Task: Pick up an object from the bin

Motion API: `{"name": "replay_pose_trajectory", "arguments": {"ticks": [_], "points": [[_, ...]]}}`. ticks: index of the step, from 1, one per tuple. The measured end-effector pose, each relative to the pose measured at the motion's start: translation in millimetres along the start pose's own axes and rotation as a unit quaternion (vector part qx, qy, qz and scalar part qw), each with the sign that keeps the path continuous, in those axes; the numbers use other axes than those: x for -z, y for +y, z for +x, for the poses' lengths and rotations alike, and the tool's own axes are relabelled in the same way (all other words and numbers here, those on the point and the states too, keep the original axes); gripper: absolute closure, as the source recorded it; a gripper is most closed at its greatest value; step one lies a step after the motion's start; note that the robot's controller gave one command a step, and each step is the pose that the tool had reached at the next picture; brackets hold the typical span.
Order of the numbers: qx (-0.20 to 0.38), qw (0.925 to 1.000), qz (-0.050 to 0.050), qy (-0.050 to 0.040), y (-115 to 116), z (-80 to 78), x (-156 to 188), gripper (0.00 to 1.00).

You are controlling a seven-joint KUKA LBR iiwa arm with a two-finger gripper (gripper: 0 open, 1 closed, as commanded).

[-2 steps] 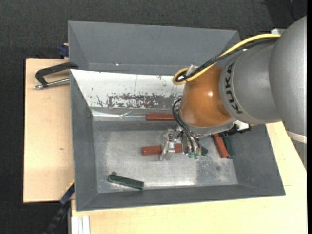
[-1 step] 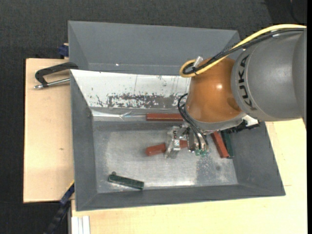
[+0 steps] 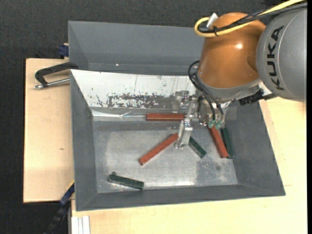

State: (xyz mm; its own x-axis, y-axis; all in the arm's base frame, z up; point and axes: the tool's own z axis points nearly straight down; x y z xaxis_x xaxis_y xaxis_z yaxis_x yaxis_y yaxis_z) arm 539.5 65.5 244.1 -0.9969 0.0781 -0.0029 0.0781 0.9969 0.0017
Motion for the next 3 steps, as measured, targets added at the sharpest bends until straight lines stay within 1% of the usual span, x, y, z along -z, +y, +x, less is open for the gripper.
{"name": "replay_pose_trajectory", "arguments": {"ticks": [1,2,3], "points": [[0.006,1.0000,-0.001,-0.0066,3.5,-12.8,49.6,0.00],[0.036,0.9994,0.000,-0.0024,-0.5,-14.9,-10.9,0.00],[0.011,0.9999,0.000,-0.0016,-8.0,-34.5,-78.1,0.00]]}}
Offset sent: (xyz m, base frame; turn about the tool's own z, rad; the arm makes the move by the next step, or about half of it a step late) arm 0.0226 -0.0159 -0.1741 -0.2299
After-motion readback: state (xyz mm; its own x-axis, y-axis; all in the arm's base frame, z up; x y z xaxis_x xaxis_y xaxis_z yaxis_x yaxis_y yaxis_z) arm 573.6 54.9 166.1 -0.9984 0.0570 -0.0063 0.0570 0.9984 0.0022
